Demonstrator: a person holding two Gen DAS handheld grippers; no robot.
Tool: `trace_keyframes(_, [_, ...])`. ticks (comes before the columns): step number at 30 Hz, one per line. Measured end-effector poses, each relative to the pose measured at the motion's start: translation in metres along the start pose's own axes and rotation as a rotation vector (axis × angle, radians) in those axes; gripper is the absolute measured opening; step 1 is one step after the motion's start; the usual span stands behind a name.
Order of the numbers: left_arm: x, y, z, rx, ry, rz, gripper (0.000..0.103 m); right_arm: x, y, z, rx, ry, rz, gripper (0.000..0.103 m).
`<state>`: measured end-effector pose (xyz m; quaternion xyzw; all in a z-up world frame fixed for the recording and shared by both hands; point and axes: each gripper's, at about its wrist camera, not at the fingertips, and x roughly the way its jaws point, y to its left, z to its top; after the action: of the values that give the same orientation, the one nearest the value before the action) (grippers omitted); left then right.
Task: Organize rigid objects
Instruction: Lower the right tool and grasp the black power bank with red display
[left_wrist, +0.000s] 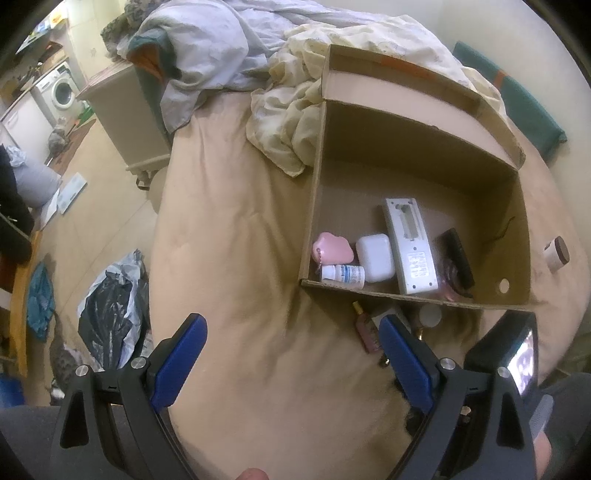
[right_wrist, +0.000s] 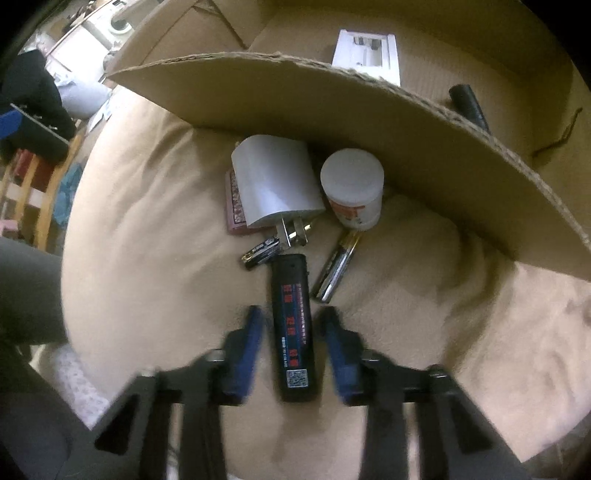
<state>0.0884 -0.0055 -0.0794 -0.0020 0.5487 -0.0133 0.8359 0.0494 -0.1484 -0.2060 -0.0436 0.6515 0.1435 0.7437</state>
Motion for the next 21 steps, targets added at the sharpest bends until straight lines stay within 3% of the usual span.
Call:
trace_keyframes(5, [0.004,-0.001,0.001,0.004,0.016,0.004,0.093,-0.016,0.006,-0.01,0.014,-0.004,0.082,0.021])
trace_keyframes(12, [0.005,0.001,0.002,-0.004,0.025,-0.008,0.093,-0.06,0.004,-0.019,0.039,-0.081,0.124,0.021])
trace_keyframes(17, [0.005,0.001,0.002,0.0,0.028,-0.006,0.093,-0.096,-0.006,-0.017,0.042,-0.184,0.139,0.021])
trace_keyframes(21, [0.006,-0.001,0.001,0.01,0.034,-0.018,0.093,-0.137,-0.017,-0.017,0.035,-0.334,0.128,0.021])
